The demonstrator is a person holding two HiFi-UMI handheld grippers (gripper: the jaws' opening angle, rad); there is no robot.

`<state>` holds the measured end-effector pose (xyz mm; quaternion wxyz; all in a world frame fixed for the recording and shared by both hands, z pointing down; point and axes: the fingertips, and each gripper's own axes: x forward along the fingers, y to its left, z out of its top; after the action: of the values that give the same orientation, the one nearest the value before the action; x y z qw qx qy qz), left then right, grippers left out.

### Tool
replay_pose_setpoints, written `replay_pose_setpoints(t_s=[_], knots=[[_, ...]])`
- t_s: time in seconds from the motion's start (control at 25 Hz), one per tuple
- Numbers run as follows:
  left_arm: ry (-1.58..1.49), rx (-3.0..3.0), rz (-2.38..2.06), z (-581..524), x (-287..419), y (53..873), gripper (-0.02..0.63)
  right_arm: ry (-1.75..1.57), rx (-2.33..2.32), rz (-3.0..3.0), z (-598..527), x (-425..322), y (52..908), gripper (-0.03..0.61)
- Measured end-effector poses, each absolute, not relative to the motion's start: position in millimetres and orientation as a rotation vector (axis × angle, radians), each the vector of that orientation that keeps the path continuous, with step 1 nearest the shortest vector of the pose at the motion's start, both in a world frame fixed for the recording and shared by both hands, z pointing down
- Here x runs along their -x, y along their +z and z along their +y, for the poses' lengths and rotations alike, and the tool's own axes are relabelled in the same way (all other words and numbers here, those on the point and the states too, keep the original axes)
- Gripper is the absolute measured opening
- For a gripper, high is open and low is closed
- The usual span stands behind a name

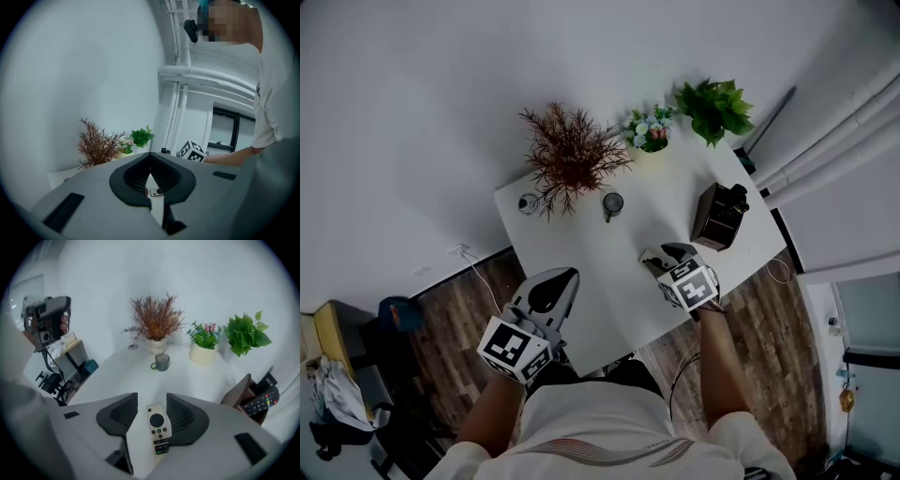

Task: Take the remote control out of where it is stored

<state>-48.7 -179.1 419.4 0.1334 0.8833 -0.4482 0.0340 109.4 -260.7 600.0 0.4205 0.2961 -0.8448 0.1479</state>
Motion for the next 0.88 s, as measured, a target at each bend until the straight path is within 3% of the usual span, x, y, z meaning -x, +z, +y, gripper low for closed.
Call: replay_pose_setpoints(t_s=[0.16,0.68,0.88], knots=[[0.084,-2.598,-1.292,-174.7,46.4,406.3,0.005,0.334,-0.916,-2.289,-252.6,-108.0,537.8,0.144],[-0.01,-2.744,-1.245,-164.0,34.5,353.1,0.005,0.087,-1.437,-2.691,-183.4,-130.0,369.4,0.057],[-0.013,-2.785,-1.21,-155.4,24.9,342.8,0.005,-0.054,-1.568,-2.718,-160.1,-143.4,339.9,0.054]])
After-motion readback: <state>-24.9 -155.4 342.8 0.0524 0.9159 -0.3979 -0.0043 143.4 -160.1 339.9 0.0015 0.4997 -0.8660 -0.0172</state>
